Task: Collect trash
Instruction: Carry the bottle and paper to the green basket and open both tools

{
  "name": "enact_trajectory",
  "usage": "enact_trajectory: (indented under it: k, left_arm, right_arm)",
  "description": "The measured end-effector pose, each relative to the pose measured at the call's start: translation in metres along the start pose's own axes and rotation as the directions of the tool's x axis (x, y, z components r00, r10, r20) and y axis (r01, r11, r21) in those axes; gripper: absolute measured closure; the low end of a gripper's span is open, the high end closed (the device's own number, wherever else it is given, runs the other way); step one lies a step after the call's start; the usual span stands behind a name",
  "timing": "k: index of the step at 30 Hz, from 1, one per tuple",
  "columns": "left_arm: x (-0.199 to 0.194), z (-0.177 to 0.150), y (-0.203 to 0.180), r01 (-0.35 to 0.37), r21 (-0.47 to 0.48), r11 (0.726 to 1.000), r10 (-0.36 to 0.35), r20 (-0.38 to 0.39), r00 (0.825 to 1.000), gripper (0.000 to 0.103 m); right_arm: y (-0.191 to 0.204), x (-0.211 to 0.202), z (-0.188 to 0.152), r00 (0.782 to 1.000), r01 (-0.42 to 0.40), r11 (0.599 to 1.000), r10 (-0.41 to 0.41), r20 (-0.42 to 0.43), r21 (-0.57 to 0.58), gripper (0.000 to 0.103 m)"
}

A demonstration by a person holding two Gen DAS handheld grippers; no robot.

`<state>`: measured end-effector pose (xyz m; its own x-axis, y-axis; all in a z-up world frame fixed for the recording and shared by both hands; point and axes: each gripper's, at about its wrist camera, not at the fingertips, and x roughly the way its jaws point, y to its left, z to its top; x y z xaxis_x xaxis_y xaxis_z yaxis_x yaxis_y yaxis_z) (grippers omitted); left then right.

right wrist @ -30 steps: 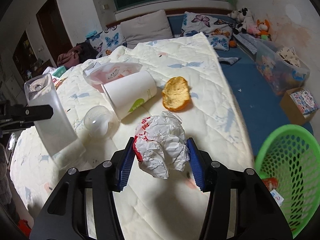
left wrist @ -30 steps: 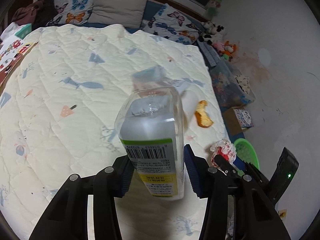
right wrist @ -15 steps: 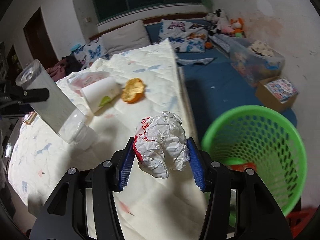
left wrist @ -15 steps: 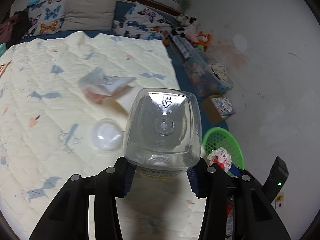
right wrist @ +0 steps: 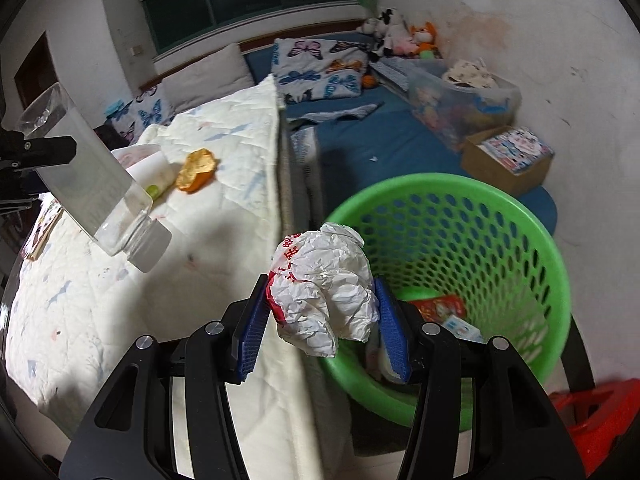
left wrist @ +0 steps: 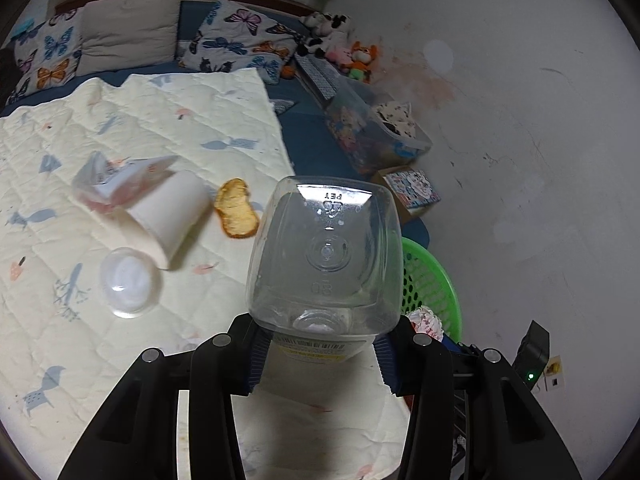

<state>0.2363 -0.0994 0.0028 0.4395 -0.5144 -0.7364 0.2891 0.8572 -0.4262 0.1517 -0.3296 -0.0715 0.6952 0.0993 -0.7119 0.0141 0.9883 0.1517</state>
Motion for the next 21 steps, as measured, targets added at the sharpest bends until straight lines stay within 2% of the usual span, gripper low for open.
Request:
enact_trajectory:
  k: [9,21]
  left_arm:
    - [0.018,0.004,-0.033,0.030,0.053,0.998,-0.029,-0.026,0.999,0.059]
    - [0.045,0.002,-0.074,0.050,0.117,0.992,-0.042,-0.072,0.996,0.059]
  right_arm:
    - [-0.040,-0.006,-0.012,0.998,0.068,0.996,-0.067,-0.020,0.056,0.050]
    - [-0.070,-0.001,-0.023,0.996,0.090,0.988,-0.085,-0.041,0.129,0.049]
